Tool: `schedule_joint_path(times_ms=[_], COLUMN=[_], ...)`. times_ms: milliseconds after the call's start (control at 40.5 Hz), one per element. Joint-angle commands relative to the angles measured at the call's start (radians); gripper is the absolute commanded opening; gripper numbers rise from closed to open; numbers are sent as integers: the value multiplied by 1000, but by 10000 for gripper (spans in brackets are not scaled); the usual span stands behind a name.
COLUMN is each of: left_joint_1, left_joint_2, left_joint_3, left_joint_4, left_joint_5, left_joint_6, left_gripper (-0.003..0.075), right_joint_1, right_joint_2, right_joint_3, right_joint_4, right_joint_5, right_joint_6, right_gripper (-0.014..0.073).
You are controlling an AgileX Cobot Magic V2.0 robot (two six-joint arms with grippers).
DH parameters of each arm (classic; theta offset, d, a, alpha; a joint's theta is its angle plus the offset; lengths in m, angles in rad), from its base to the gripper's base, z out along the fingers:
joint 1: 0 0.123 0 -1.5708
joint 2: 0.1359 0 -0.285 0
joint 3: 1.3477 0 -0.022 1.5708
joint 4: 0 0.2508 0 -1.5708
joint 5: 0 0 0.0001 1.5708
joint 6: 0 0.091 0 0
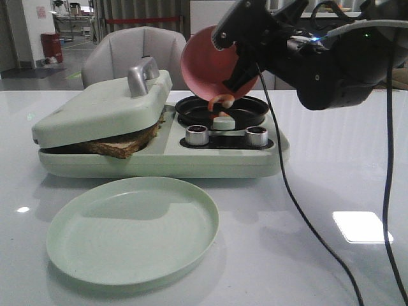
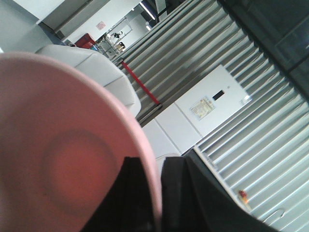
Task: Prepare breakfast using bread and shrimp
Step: 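Tilt the pink bowl with the right gripper to pour shrimp into the pan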
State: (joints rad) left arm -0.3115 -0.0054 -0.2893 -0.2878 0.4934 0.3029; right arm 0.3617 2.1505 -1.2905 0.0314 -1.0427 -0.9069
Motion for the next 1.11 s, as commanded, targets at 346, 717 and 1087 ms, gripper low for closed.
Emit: schedule_joint_path(times_ms=[346,717,1087], left_joint_1=[-8,-8,-8], left_joint_2=[-12,-12,-12], left_joint_3=[-27,-27,-27], left_joint_4=[-19,-19,-19], left_joint_5=[-84,-84,-84], left_joint_6=[-7,-7,-7], left_gripper=[41,41,41], right_joint_1=[-4,-5,-8], right_joint_2=[-64,-126,-298], right_joint_3=[-46,-99,-94], right_joint_4=[32,249,258], right_joint_5=[-121,148,696], right_joint_6=[-8,520,635], right_gripper=[-32,-32,-32])
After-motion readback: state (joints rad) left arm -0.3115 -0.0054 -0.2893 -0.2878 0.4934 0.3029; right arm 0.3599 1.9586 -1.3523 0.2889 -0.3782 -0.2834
